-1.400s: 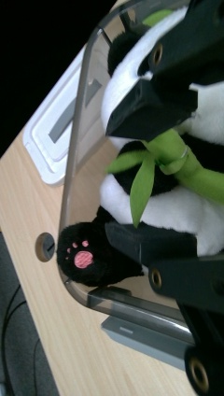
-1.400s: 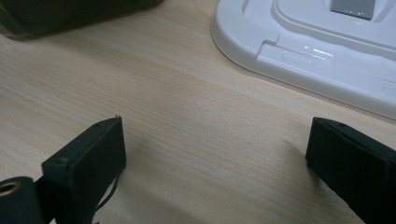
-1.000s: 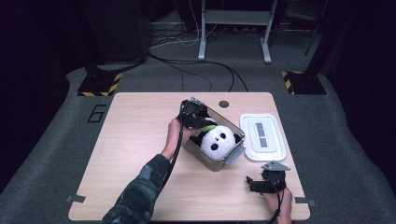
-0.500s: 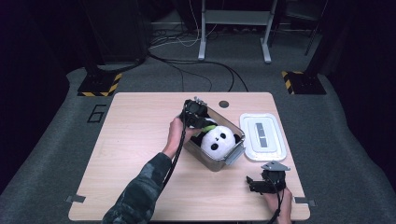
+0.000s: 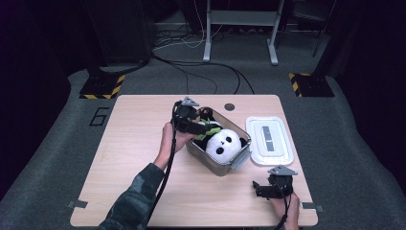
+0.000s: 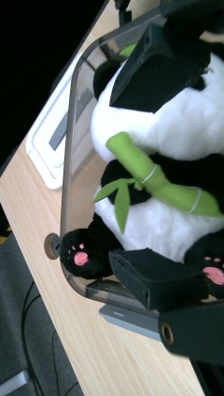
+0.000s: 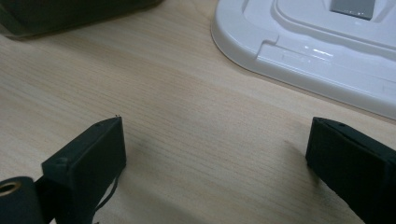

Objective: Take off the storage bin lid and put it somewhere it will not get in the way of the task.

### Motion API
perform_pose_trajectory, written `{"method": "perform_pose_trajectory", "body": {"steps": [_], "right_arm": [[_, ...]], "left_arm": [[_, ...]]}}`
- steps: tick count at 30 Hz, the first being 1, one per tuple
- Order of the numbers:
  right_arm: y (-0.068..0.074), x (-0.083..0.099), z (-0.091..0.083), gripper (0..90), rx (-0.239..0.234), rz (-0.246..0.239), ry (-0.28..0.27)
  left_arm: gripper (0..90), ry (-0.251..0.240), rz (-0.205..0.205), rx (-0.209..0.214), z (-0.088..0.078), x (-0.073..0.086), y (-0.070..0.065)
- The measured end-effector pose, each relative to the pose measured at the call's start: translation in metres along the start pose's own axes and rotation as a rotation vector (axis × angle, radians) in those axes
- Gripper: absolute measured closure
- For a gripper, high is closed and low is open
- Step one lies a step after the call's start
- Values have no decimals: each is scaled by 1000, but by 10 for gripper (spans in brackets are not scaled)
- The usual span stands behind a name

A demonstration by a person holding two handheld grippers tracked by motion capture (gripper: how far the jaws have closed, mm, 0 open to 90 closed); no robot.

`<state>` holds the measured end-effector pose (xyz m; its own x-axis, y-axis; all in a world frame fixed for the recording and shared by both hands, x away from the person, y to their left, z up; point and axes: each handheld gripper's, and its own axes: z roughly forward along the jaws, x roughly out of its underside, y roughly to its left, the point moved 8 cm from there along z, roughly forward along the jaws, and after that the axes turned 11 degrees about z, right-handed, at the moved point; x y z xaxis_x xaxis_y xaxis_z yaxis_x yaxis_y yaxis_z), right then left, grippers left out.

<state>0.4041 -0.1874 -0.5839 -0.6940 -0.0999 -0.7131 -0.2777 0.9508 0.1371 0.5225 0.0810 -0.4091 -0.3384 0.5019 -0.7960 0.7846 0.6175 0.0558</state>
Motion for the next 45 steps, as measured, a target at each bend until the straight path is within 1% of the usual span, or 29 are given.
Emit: {"method": "perform_pose_trajectory", "body": {"steps": [2,5,8,13,19,20,24,27,32,35,37,39,41,43,45], "right_arm": [[0,0,0,42,0,0,0],[0,0,0,42,0,0,0],[0,0,0,42,0,0,0],[0,0,0,42,1,1,0],[0,0,0,42,1,0,0],[0,0,0,42,1,0,0],[0,0,0,42,1,0,0],[0,0,0,42,1,1,0],[0,0,0,42,2,1,-1],[0,0,0,42,2,1,0],[0,0,0,42,2,1,0],[0,0,0,42,2,1,0],[0,0,0,42,2,1,0],[0,0,0,42,2,0,-1],[0,0,0,42,2,1,0]], "left_arm": [[179,-16,1,-5,-6,2,0],[152,-34,-5,-14,-16,10,-1],[140,-55,-9,-29,-24,17,-2],[115,-64,-17,-38,-33,32,-2],[97,-70,-11,-58,-43,49,-5],[95,-71,-16,-61,-45,53,-4],[90,-58,-18,-78,-50,69,-3],[87,-55,-31,-95,-54,83,-1],[92,-49,-45,-95,-56,106,2],[95,-23,-48,-108,-53,124,3],[96,1,-61,-104,-49,138,3],[97,19,-65,-118,-45,152,2],[97,37,-73,-115,-42,164,0],[98,54,-79,-121,-38,178,1],[98,70,-86,-125,-35,188,1]]}}
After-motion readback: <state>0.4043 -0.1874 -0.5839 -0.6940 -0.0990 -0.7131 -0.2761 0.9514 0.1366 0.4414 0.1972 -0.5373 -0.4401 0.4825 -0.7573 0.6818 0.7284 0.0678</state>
